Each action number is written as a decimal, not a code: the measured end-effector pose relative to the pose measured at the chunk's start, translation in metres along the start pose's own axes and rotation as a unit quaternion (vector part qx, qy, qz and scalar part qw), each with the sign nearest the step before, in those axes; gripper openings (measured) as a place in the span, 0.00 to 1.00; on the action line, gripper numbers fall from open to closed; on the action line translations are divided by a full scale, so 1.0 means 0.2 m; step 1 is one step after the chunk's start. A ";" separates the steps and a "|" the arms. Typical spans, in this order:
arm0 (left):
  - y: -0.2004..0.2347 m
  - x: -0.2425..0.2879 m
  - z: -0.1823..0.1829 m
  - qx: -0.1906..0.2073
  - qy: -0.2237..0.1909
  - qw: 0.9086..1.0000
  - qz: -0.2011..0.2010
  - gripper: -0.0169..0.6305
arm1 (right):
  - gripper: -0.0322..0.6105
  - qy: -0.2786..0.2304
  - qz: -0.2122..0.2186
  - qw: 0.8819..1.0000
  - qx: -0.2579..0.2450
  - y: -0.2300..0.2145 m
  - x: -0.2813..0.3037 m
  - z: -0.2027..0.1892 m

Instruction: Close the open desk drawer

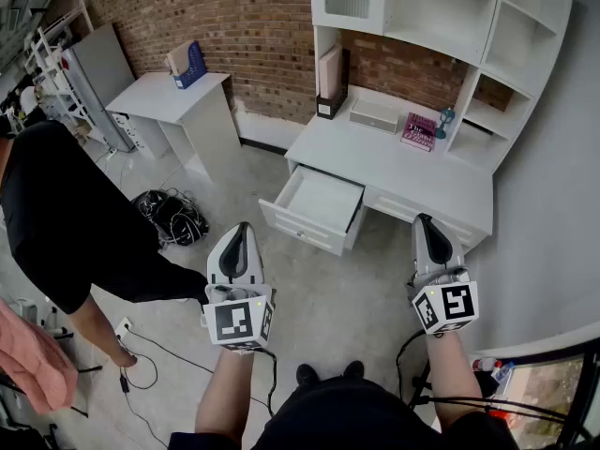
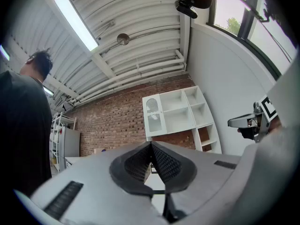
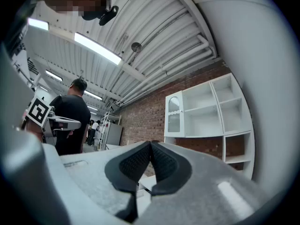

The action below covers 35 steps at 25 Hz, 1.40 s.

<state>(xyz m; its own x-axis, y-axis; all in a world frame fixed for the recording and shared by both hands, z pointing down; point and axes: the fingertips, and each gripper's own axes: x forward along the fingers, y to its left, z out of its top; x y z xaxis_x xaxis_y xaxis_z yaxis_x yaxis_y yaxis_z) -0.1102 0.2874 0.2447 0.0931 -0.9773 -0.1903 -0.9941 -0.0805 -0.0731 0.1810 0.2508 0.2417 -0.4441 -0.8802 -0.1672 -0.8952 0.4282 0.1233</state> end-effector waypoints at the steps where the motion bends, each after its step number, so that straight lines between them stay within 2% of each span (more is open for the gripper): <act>1: 0.00 0.00 0.01 -0.001 0.001 1.000 0.001 0.02 | 0.05 0.000 0.000 1.000 0.002 0.00 0.00 -0.01; 12: 0.03 -0.01 -0.02 -0.005 -0.002 1.000 0.005 0.02 | 0.05 -0.013 -0.013 1.000 0.017 0.00 0.00 -0.02; 13: 0.04 -0.02 -0.02 -0.006 -0.006 1.000 0.007 0.02 | 0.07 -0.014 -0.016 1.000 0.019 0.00 0.00 -0.02; 15: 0.06 -0.04 -0.01 -0.007 -0.015 1.000 0.010 0.03 | 0.18 -0.011 -0.021 0.999 0.023 0.00 0.01 -0.02; 16: 0.07 -0.04 0.00 -0.006 -0.017 1.000 0.008 0.05 | 0.23 -0.009 -0.021 0.999 0.025 0.00 0.01 -0.03; 19: 0.07 -0.04 -0.02 -0.002 -0.015 1.000 -0.010 0.38 | 0.32 -0.006 -0.020 0.999 0.027 0.02 0.04 -0.03; 20: 0.08 -0.05 -0.03 -0.002 -0.015 1.000 -0.016 0.42 | 0.35 -0.005 -0.020 0.999 0.027 0.03 0.04 -0.04; 23: 0.11 -0.05 -0.08 -0.003 -0.008 1.000 -0.026 0.43 | 0.39 -0.003 -0.023 0.999 0.031 0.06 0.07 -0.05; 28: 0.20 -0.09 -0.17 -0.011 0.007 1.000 -0.027 0.43 | 0.39 0.002 -0.026 0.999 0.029 0.15 0.10 -0.09; 35: 0.26 -0.07 -0.49 -0.036 0.062 0.997 -0.034 0.43 | 0.39 0.029 -0.022 0.999 0.020 0.23 0.15 -0.22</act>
<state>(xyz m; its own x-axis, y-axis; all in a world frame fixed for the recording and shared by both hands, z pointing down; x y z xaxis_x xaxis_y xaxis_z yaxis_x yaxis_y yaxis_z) -0.1692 0.2777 0.3387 0.1575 -0.9855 -0.0639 -0.9875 -0.1572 -0.0105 0.1283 0.2349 0.2844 -0.4031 -0.9081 -0.1137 -0.9148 0.3963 0.0778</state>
